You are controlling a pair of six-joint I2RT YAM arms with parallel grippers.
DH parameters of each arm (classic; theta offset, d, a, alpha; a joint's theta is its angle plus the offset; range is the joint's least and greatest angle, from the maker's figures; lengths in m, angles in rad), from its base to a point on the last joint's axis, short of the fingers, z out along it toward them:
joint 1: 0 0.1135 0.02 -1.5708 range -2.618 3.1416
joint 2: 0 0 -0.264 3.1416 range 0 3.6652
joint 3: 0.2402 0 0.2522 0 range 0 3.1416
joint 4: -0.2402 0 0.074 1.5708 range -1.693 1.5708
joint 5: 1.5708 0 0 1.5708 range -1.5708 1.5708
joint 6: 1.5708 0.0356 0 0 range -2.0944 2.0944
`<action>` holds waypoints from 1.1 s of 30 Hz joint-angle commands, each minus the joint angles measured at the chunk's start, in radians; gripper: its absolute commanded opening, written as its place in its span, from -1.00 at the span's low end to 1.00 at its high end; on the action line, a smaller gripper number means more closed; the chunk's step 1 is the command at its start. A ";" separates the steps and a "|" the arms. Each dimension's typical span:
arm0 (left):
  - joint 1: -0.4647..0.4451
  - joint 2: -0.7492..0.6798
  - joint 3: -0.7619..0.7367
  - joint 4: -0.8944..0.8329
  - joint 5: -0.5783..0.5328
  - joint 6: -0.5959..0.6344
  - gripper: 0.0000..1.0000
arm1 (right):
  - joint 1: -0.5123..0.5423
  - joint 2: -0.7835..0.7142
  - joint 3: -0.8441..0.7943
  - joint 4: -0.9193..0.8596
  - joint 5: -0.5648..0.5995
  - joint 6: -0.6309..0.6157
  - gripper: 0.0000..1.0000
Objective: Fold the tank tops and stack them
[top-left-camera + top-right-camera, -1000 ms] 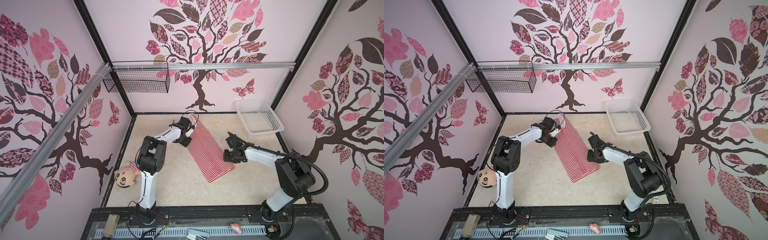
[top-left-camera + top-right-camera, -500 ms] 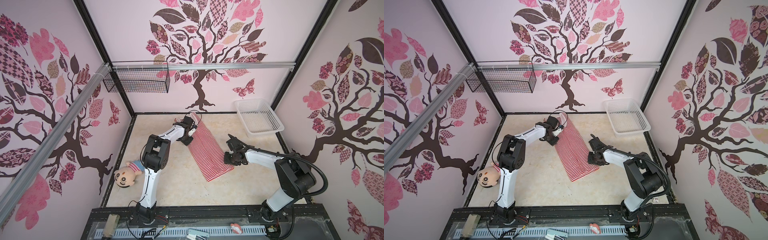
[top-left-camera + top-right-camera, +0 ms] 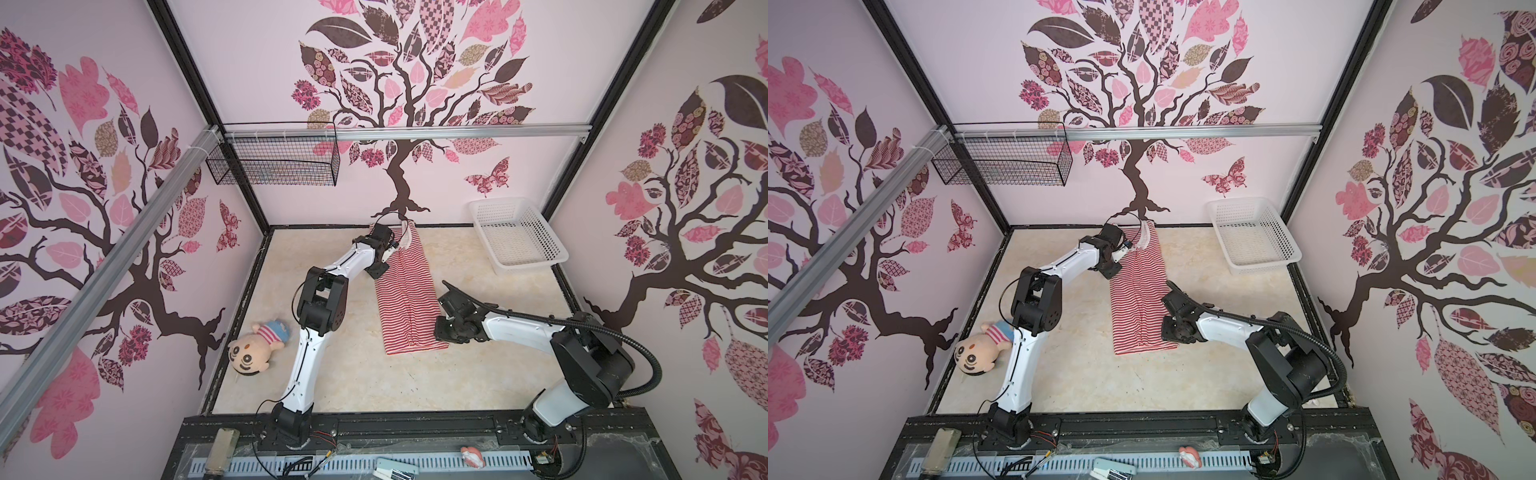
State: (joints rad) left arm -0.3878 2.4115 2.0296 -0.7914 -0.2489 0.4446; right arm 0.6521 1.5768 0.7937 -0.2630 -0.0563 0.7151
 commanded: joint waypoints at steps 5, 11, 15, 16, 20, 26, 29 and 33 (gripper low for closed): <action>0.006 0.067 0.034 -0.054 -0.013 0.015 -0.06 | 0.062 -0.024 -0.032 -0.051 -0.066 0.090 -0.18; 0.006 0.036 -0.014 -0.046 -0.003 0.006 -0.06 | 0.135 0.005 -0.011 -0.064 -0.059 0.129 -0.18; 0.004 0.005 -0.080 -0.035 -0.017 0.010 -0.06 | 0.159 -0.003 -0.016 -0.074 -0.051 0.142 -0.19; 0.005 -0.008 -0.081 -0.034 -0.018 0.004 -0.06 | 0.159 -0.013 -0.017 -0.082 -0.043 0.142 -0.19; 0.007 -0.119 -0.225 0.007 -0.007 -0.002 -0.07 | 0.159 -0.080 0.013 -0.168 0.039 0.122 -0.18; 0.016 -0.342 -0.414 0.020 0.041 -0.039 -0.04 | 0.159 -0.163 0.081 -0.246 0.088 0.087 -0.10; 0.028 -0.446 -0.507 0.038 0.079 -0.071 0.00 | 0.158 -0.170 0.089 -0.245 0.074 0.068 -0.02; 0.042 -0.527 -0.569 0.007 0.170 -0.103 0.02 | 0.152 -0.156 0.080 -0.236 0.065 0.039 -0.01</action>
State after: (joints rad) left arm -0.3550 1.9205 1.4887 -0.7670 -0.1627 0.3817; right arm 0.8040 1.4185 0.8665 -0.4576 0.0002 0.7856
